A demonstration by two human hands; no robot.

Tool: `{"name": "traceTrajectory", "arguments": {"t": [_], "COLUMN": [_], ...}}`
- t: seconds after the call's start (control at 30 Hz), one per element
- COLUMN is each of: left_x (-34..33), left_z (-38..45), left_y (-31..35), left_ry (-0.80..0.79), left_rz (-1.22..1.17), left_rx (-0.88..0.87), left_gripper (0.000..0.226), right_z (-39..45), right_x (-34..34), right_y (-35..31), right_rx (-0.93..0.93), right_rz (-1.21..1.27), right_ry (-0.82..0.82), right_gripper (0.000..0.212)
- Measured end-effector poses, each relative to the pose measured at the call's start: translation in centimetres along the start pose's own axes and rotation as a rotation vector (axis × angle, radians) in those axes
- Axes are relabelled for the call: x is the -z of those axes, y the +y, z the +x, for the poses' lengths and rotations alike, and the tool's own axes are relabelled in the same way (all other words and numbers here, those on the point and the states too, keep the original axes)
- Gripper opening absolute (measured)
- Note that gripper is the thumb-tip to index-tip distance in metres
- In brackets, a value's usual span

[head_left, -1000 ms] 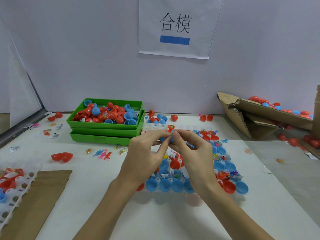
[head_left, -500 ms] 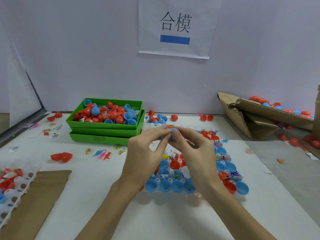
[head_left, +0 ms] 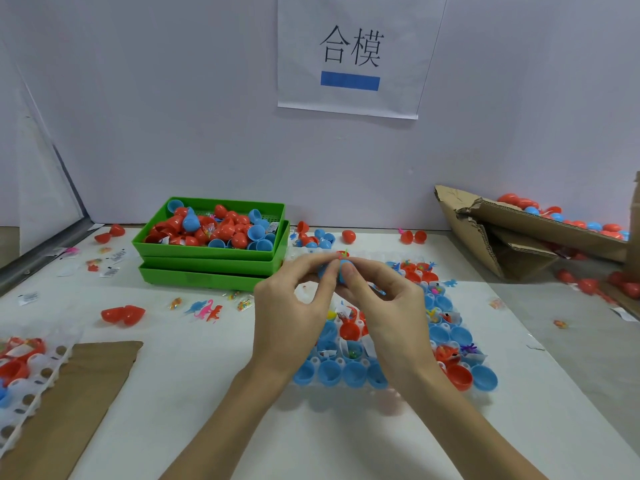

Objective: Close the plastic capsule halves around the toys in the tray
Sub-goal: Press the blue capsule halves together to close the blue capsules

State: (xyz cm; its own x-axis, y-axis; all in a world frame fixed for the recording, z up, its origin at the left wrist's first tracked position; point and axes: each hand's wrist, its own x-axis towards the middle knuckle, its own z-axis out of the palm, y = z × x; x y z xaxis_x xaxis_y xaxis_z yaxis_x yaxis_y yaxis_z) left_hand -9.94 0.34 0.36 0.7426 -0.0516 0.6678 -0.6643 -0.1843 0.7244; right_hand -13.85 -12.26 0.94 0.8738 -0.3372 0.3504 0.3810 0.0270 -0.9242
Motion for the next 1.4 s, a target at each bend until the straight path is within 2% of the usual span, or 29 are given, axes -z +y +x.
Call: {"name": "traceTrajectory", "arguments": {"t": [0.2, 0.5, 0.6, 0.67, 0.73, 0.83, 1.03, 1.17, 1.3, 1.4], "left_x": [0.2, 0.5, 0.4, 0.4, 0.4, 0.6, 0.6, 0.3, 0.4, 0.5], "left_z": [0.3, 0.4, 0.3, 0.3, 0.3, 0.5, 0.6, 0.2, 0.3, 0.3], "left_y": [-0.3, -0.3, -0.4, -0.6, -0.9, -1.2, -0.9, -0.8, -1.0, -0.9], "left_ry": [-0.138, -0.156, -0.115, -0.103, -0.119, -0.160, -0.266, -0.217, -0.197, -0.196], "left_rz": [0.006, 0.041, 0.141, 0.206, 0.236, 0.219, 0.141, 0.099, 0.094, 0.098], "left_rx": [-0.029, -0.081, -0.145, -0.184, -0.201, -0.178, -0.134, -0.076, -0.012, -0.047], "left_gripper": [0.032, 0.046, 0.050, 0.049, 0.049, 0.050, 0.047, 0.044, 0.057, 0.046], "right_z": [0.0, 0.1, 0.1, 0.1, 0.2, 0.5, 0.6, 0.2, 0.3, 0.4], "right_x": [0.0, 0.2, 0.1, 0.0, 0.0, 0.2, 0.5, -0.1, 0.0, 0.0], "right_y": [-0.2, -0.4, -0.3, -0.3, -0.5, -0.7, -0.8, -0.9, -1.0, -0.8], "right_rx": [-0.011, -0.016, -0.140, -0.282, -0.392, -0.493, -0.560, -0.627, -0.658, -0.664], "right_rz": [0.031, 0.006, 0.069, 0.231, 0.375, 0.463, 0.598, 0.675, 0.743, 0.737], "right_ry": [0.043, 0.082, 0.042, 0.005, -0.039, -0.101, -0.193, -0.248, -0.300, -0.279], "right_gripper": [0.019, 0.019, 0.024, 0.029, 0.029, 0.037, 0.036, 0.039, 0.042, 0.045]}}
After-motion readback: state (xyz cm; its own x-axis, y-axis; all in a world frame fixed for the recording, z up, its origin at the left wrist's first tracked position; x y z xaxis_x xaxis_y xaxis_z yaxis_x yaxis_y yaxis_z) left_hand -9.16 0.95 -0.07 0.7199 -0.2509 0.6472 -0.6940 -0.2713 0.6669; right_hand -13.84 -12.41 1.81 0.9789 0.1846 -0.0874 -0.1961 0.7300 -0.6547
